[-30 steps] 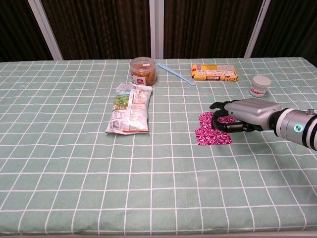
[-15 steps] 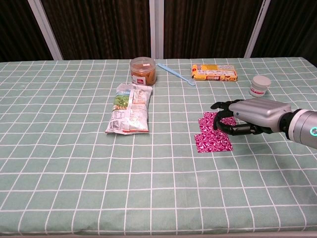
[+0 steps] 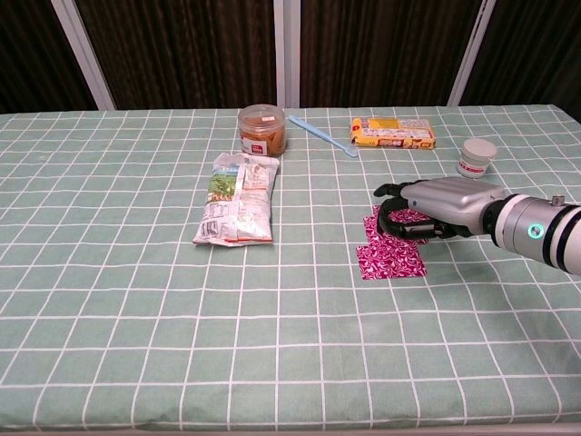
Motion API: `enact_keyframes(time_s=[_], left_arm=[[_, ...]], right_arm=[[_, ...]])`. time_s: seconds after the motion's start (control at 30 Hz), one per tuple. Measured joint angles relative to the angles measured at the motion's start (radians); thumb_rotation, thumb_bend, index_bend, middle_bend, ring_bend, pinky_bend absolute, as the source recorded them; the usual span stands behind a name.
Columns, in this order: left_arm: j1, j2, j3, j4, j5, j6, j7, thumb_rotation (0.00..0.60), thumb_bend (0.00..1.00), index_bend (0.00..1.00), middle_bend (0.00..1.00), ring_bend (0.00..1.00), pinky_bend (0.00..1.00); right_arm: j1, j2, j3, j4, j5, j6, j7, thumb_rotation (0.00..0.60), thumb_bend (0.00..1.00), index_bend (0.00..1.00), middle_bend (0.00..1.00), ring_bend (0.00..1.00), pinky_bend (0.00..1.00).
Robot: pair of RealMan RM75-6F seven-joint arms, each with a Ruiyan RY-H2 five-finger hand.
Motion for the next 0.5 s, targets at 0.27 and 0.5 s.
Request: enact_keyframes(time_s=[0.27, 0.5], left_arm=[[-0.001, 0.000, -0.002, 0.002, 0.001, -0.001, -0.002, 0.600, 0.09, 0.19, 0.15, 0.14, 0.15], [0.007, 0.001, 0.002, 0.006, -0.002, 0.003, -0.010, 0.600, 0.09, 0.19, 0.15, 0.14, 0.14]], right_arm=[[0.014, -0.010, 0.015, 0.004, -0.016, 0.012, 0.012, 0.000, 0.47, 0.30, 0.00, 0.00, 0.00], [0.038, -0.047, 0.025, 0.048, 0.010, -0.021, -0.007, 0.001, 0.47, 0.30, 0.00, 0.00, 0.00]])
